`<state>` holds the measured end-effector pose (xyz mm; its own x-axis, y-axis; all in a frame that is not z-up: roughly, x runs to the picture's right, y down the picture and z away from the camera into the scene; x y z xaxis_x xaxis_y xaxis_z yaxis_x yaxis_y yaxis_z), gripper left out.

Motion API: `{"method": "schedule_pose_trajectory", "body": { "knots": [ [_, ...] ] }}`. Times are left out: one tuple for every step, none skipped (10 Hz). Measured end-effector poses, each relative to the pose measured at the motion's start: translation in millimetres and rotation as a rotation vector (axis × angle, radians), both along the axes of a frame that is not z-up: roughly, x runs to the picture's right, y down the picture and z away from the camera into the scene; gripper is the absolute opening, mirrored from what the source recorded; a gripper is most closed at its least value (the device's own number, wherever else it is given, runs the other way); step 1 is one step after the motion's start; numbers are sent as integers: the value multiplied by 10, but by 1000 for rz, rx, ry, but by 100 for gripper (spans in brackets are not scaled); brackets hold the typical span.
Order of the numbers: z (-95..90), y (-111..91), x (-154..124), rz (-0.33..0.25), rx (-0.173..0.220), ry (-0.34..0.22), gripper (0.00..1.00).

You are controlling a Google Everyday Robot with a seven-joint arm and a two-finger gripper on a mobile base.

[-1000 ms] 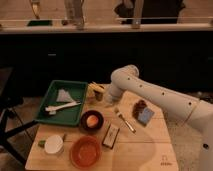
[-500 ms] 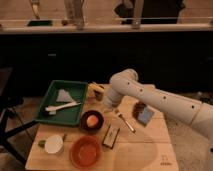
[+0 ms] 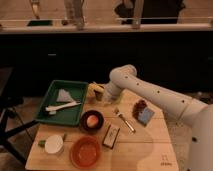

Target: Place banana in red bowl

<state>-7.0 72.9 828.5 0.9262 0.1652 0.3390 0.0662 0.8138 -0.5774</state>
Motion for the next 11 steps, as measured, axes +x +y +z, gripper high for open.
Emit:
{"method": "schedule_pose_trajectory", "body": {
  "knots": [
    [140,-125,-29,7,-5,8,80],
    [244,-212,-73,15,-8,15,80],
    [317,-274,-131,23,-8,25,80],
    [351,-318,-165,34,-1,42,80],
    [349,-362,-190,49,16,61,80],
    [312,-397,-207,64,34,78,80],
    [264,-434,-211,79,53,93,80],
    [226,-465,-208,87,67,101,80],
    [157,-524,-213,95,94,112,80],
    [117,-570,-210,99,113,123,80],
    [111,-631,-186,111,126,147,80]
  ]
}}
